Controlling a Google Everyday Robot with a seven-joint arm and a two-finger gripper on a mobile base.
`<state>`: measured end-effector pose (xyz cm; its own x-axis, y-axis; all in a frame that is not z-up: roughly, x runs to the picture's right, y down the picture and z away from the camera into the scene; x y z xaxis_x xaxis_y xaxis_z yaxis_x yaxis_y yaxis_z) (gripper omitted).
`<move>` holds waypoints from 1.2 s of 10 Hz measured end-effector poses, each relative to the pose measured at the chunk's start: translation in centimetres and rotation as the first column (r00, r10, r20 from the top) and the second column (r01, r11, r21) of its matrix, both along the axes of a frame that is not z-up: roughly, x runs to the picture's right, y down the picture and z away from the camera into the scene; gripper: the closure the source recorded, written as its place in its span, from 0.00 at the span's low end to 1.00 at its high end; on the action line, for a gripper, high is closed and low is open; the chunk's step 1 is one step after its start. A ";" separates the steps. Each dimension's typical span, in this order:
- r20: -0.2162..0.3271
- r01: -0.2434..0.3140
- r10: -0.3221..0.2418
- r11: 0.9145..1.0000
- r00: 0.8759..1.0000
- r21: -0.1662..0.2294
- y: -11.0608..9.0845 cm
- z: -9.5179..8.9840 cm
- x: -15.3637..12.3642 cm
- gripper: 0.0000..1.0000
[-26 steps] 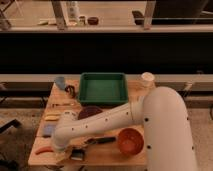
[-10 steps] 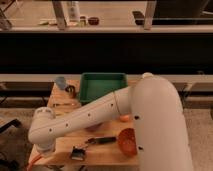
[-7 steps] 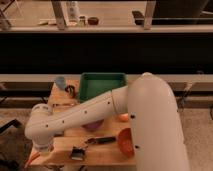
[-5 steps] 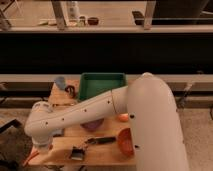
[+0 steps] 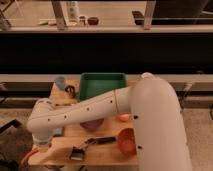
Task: Place pepper in table surface
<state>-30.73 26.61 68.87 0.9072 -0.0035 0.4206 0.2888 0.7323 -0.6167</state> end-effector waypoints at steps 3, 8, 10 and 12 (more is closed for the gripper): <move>0.017 -0.004 0.003 1.000 1.000 0.008 -0.3 -0.2 0.1 1.00; 0.026 -0.005 0.004 1.000 1.000 0.028 -1.3 -0.4 -0.1 1.00; 0.027 -0.002 0.001 0.999 1.000 0.034 -1.5 -0.4 -0.2 1.00; 0.029 -0.002 0.001 0.999 1.000 0.045 -2.0 -0.5 -0.3 1.00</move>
<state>-31.06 24.65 68.34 0.8947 -0.0221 0.4461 0.3051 0.7596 -0.5743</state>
